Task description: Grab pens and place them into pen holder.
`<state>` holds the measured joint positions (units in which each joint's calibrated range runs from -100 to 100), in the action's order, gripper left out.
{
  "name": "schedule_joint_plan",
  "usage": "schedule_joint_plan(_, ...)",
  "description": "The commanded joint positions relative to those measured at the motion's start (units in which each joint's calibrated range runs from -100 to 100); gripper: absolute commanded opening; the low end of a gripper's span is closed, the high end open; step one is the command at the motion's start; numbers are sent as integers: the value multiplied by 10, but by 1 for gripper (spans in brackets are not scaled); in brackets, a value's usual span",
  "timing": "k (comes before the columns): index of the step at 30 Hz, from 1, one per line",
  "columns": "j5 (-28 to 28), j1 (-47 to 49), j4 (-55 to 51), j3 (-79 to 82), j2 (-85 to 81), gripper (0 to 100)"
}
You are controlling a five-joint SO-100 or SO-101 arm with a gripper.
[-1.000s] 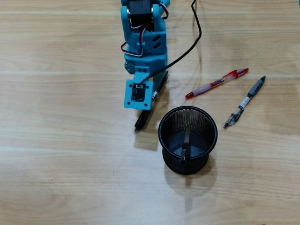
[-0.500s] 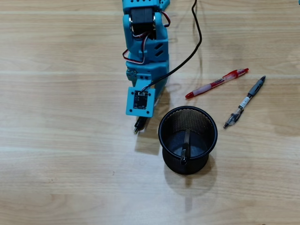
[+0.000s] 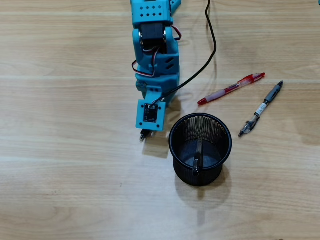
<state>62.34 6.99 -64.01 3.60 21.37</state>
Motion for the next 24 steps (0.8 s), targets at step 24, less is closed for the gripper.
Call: schedule_joint_plan(24, 3, 0, -4, -17, -4, 3)
